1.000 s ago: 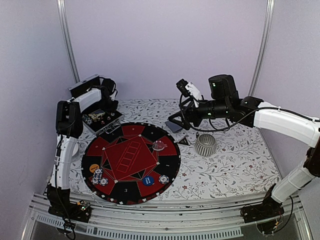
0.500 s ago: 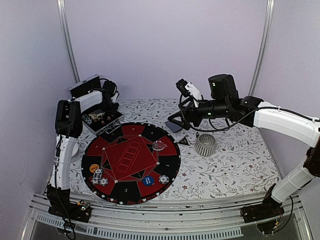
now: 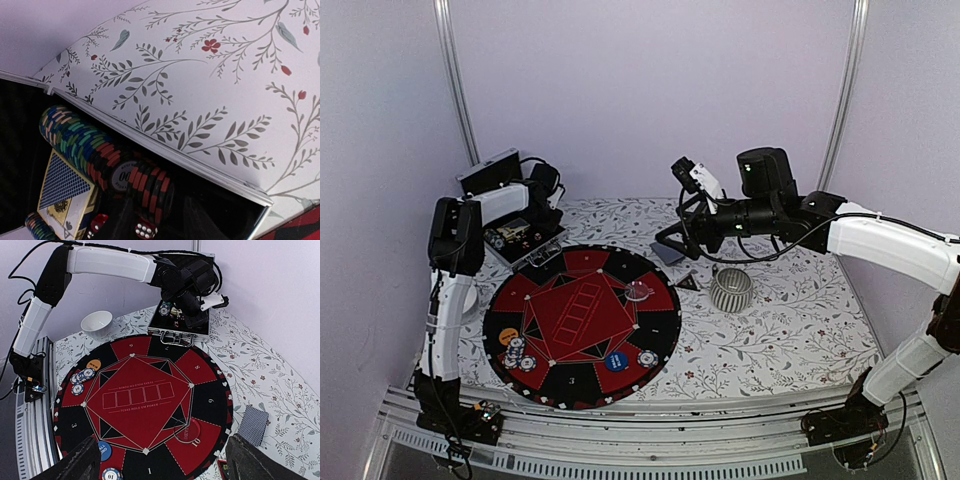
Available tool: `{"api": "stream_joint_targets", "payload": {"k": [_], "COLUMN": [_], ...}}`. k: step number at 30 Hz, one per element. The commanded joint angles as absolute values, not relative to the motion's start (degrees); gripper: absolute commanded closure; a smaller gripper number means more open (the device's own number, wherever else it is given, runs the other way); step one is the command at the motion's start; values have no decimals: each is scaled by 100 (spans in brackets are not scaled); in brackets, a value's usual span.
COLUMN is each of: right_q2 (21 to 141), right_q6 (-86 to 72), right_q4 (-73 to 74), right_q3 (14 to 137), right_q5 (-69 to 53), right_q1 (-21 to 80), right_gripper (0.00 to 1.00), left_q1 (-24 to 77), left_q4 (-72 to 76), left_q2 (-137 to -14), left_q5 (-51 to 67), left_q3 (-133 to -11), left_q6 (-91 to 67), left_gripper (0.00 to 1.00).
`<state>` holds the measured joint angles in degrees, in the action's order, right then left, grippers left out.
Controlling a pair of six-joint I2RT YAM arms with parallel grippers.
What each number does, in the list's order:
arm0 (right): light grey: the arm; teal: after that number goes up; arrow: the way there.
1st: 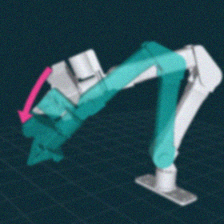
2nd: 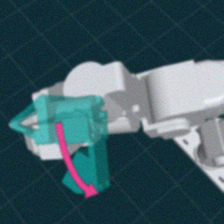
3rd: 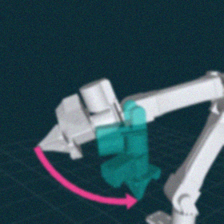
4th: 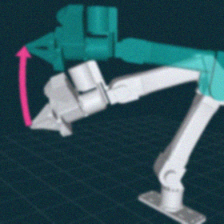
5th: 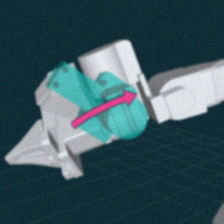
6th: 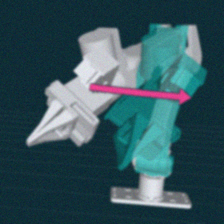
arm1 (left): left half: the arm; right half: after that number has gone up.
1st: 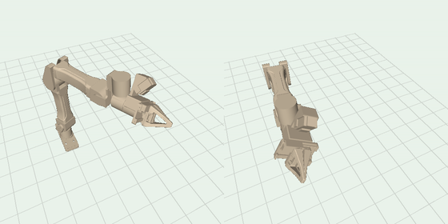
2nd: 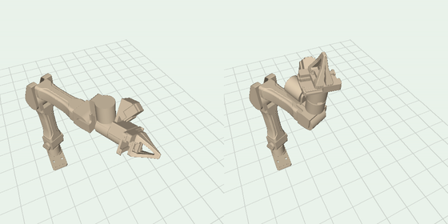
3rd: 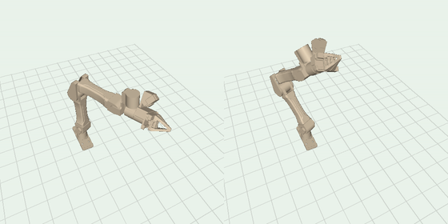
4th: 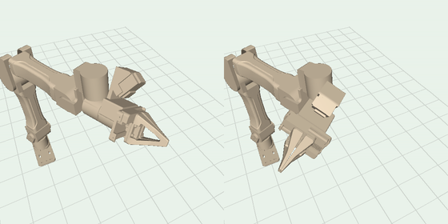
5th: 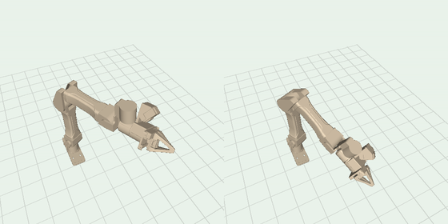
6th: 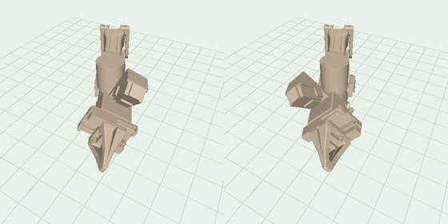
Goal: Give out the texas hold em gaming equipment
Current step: Pick up the pile of poker chips from the chip case.
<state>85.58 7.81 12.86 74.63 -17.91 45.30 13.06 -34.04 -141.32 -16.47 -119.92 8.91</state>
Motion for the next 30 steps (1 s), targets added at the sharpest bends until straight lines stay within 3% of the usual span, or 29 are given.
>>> {"api": "stream_joint_targets", "payload": {"k": [1, 15, 23, 30], "right_q2": [8593, 8680, 8753, 8753], "right_q6": [842, 853, 857, 875], "right_q4": [1310, 1366, 1448, 1494], "right_q3": [7617, 7659, 7734, 7747], "right_q5": [-1905, -2061, -2186, -2171], "right_q1": [4508, 4500, 4501, 4501], "right_gripper": [12, 12, 12, 12], "left_q1": [1447, 1514, 1481, 1360], "left_q4": [-3347, -3055, -2914, -3043], "left_q2": [-14125, -13991, -13989, -14171], "left_q5": [-1557, -2333, -2531, -1807], "left_q3": [-11924, -11924, -11852, -11892], "left_q6": [1032, 1264, 1320, 1114], "left_gripper": [64, 58, 47, 52]}}
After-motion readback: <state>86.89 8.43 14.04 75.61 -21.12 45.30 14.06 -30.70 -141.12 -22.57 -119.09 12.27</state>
